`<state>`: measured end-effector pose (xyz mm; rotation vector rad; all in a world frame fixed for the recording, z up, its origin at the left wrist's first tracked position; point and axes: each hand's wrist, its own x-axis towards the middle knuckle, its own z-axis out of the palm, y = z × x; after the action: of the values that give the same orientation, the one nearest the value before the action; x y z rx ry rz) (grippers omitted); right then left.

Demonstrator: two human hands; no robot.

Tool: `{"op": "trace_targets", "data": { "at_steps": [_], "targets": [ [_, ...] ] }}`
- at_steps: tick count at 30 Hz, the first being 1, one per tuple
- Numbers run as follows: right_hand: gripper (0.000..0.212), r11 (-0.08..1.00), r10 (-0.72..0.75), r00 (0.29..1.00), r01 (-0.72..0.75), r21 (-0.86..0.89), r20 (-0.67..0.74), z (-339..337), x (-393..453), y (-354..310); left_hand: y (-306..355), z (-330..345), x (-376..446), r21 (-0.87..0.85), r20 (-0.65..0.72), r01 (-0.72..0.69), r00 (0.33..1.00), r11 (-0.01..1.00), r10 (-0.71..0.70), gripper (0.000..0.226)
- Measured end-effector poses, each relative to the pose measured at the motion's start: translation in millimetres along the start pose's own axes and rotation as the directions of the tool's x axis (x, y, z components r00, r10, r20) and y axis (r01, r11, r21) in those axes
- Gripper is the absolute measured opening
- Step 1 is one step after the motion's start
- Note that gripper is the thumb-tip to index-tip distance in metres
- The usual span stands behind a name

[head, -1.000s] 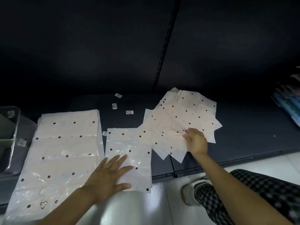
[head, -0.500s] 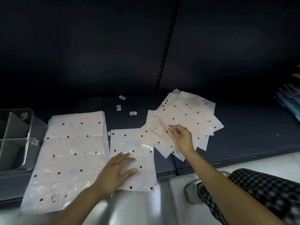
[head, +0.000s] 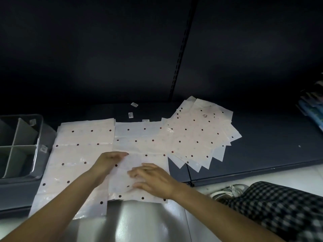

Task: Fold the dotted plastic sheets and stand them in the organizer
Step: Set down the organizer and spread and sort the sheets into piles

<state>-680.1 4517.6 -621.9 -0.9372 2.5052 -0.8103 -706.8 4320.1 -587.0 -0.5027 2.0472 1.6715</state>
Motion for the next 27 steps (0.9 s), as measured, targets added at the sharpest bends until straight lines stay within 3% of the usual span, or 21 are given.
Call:
{"op": "trace_targets", "data": {
  "at_steps": [2,5,7,9,13,16,21,24,27],
  "targets": [
    [0.049,0.992,0.125,0.984,-0.124,0.014,-0.125,-7.6,-2.8,13.7,-10.3,-12.1,1.4,0.05,-0.111,-0.041,0.993,0.998,0.047,0.026],
    [0.055,0.912,0.403,0.842,-0.402,0.079,-0.359,-25.9,-10.0,50.3,-22.9,-43.6,1.0,0.17,-0.215,-0.074,0.97,0.983,0.111,0.028],
    [0.061,0.833,0.508,0.758,-0.553,0.01,-0.409,-36.8,-23.5,77.3,-31.8,-68.4,0.3,0.224,-0.249,-0.071,0.96,0.972,0.127,0.027],
    [0.059,0.773,0.565,0.721,-0.632,-0.048,-0.402,-41.4,-39.4,99.4,-39.6,-90.5,-3.4,0.247,-0.277,-0.072,0.95,0.966,0.142,0.028],
    [0.025,0.77,0.562,0.684,-0.638,-0.009,-0.465,-43.7,-46.7,114.0,-48.3,-114.4,-9.5,0.096,-0.344,-0.11,0.929,0.989,0.137,0.034],
    [0.017,0.77,0.59,0.637,-0.63,0.107,-0.496,-50.6,-39.8,112.9,-45.3,-106.5,-12.0,0.044,-0.25,-0.159,0.954,0.986,0.165,0.037],
    [0.011,0.706,0.702,0.578,-0.645,0.293,-0.417,-66.3,-36.9,111.4,-23.8,-77.2,-13.0,-0.025,-0.108,-0.267,0.959,0.963,0.263,0.04],
    [0.032,0.684,0.727,0.581,-0.662,0.307,-0.367,-71.7,-35.9,109.6,-21.1,-86.8,-12.7,-0.028,-0.253,-0.283,0.93,0.959,0.267,0.041],
    [0.022,0.655,0.749,0.563,-0.708,0.263,-0.349,-76.6,-31.3,101.5,-38.7,-114.8,-16.7,0.012,-0.415,-0.178,0.894,0.984,0.167,0.042]
  ]
}}
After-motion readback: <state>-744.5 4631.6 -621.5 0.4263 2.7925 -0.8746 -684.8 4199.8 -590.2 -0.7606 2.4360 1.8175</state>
